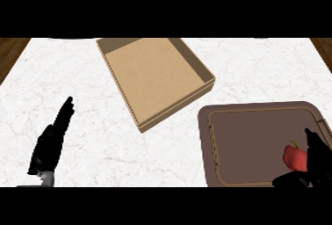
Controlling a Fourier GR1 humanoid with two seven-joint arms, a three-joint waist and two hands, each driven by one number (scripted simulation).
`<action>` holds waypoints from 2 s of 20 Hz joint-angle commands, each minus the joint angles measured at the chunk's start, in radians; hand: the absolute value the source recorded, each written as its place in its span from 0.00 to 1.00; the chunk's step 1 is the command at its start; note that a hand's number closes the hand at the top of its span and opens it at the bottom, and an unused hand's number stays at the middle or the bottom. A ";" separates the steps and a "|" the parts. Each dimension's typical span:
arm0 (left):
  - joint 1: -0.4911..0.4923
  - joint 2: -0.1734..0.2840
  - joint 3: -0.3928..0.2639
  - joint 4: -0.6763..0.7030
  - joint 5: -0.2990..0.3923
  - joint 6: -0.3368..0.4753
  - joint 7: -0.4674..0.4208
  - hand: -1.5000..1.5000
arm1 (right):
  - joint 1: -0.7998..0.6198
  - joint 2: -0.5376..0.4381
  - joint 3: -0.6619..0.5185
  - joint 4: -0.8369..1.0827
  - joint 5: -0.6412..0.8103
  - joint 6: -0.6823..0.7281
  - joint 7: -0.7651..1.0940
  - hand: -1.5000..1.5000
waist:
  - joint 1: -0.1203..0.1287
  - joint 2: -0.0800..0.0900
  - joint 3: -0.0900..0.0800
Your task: Pick the bell pepper from the tray and place it in the cardboard box
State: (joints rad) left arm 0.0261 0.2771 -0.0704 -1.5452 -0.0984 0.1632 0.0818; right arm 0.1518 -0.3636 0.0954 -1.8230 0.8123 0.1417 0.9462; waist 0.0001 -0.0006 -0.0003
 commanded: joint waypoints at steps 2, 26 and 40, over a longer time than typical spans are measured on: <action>-0.010 -0.007 0.027 -0.054 -0.019 -0.026 0.065 0.50 | 0.029 0.038 -0.044 0.040 -0.015 -0.005 -0.076 1.00 | -0.001 0.000 0.001; -0.042 -0.081 0.007 -0.047 -0.084 -0.011 0.076 0.50 | -0.537 0.018 0.116 0.398 0.216 0.005 -0.403 1.00 | 0.015 0.002 0.001; 0.007 -0.084 0.028 0.033 -0.078 -0.046 -0.040 0.50 | -0.772 0.197 0.001 0.204 -0.050 -0.033 -0.539 1.00 | 0.012 0.002 0.000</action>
State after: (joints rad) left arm 0.0062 0.2172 -0.0170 -1.5330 -0.1555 0.1090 0.0790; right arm -0.5423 -0.2151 0.1100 -1.6200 0.8185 0.1244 0.4491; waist 0.0078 -0.0003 0.0002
